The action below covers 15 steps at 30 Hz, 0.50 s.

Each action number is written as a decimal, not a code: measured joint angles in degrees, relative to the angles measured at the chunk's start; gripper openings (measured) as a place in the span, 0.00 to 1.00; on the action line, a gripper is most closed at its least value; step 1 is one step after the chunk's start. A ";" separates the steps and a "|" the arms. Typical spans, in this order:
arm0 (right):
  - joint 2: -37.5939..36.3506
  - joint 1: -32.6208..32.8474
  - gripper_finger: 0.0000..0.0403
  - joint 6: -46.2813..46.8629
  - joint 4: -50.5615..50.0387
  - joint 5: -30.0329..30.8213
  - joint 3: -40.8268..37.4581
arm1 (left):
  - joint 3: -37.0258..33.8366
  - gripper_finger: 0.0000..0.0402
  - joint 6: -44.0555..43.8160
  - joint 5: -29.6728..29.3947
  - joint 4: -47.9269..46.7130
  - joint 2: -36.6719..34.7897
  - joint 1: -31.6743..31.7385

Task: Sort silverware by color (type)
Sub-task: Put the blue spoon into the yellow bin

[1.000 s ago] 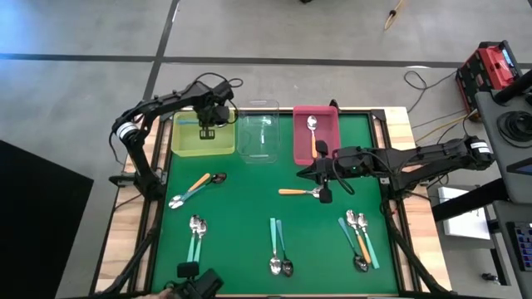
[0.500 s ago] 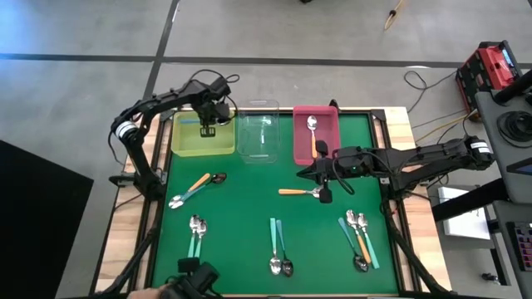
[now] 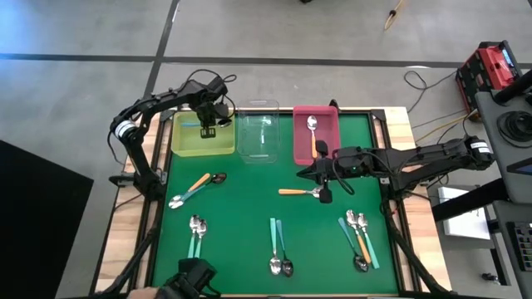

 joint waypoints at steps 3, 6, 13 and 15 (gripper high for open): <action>0.00 0.00 0.02 0.30 0.00 0.00 0.00 | -0.02 0.00 -0.02 -0.04 0.06 0.00 0.04; 0.00 0.01 0.02 0.27 0.00 0.01 -0.08 | -0.02 0.00 -0.84 -0.74 0.46 0.00 0.06; 0.00 0.00 0.02 0.24 0.00 0.02 -0.15 | -0.07 0.00 -2.87 -1.20 0.90 0.00 0.20; 0.00 0.00 0.02 0.36 0.00 0.00 -0.15 | -0.07 0.00 -3.39 -1.20 0.90 0.09 0.32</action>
